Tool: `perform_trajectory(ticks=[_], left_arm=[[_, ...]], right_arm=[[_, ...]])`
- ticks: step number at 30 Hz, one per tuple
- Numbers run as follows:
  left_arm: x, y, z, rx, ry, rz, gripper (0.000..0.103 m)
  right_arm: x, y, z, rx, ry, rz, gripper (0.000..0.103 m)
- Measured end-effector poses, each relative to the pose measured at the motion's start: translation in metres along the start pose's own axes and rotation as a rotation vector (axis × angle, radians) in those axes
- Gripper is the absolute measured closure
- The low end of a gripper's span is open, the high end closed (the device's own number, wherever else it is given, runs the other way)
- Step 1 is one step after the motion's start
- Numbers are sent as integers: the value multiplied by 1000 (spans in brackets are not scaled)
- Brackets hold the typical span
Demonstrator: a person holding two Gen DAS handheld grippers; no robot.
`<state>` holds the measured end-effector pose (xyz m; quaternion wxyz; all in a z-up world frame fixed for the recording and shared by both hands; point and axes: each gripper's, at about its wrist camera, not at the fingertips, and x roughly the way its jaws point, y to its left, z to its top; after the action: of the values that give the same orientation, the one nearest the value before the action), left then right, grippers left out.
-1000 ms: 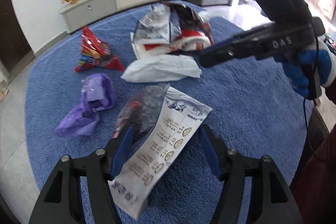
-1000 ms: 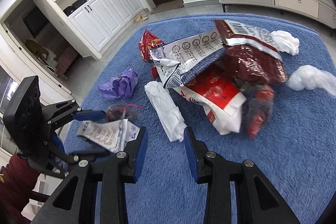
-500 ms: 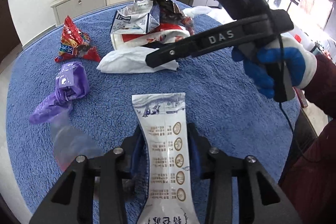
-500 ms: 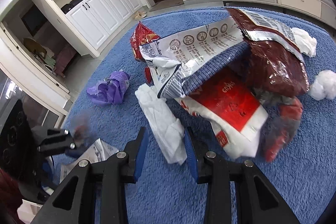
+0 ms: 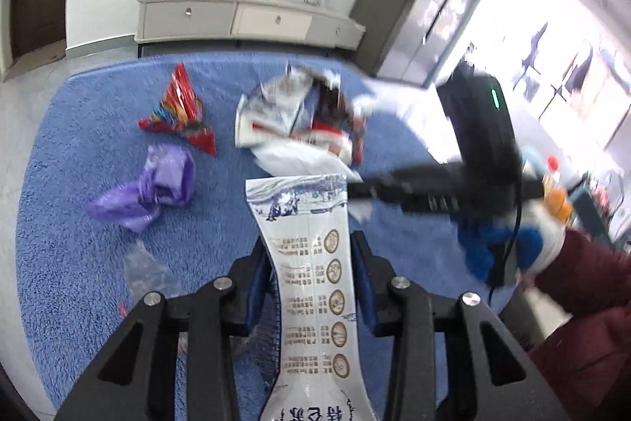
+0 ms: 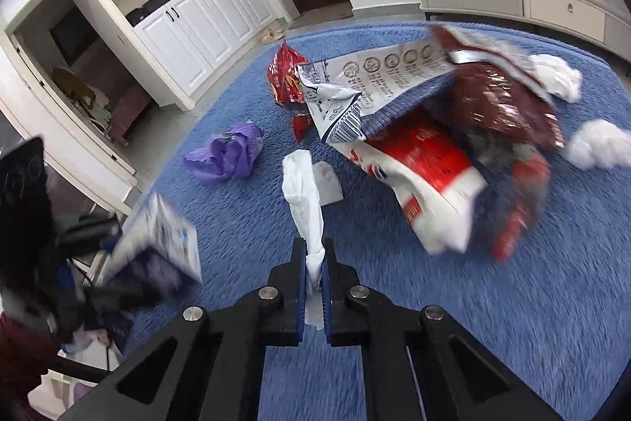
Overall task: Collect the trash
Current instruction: 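Grasp the white tissue with the right tool while the left tool grasps the white milk packet, then carry the tissue and milk packet to the bin and open both tools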
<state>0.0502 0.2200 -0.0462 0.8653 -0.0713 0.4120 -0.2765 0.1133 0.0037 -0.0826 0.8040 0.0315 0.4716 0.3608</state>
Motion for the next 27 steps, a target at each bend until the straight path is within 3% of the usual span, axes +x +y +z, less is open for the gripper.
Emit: perform_trajectory(ticks=[6,13,20,27], left_arm=[[-39,-1,25,-87,-107,-17,66],[-50,-29,38,-95,-155,-1,66],[-8,-73,58,-88,-128,-41,66],[55,-136,100,-34,-78,-90,66]], right_arm=[[-46,5,-18,19,-79,0,96],[-90,9,-37,49,-180,12,96],[-136,-10,-49,119,-295,-8,96],[-186,-68,-67,278,-406,-64,96]])
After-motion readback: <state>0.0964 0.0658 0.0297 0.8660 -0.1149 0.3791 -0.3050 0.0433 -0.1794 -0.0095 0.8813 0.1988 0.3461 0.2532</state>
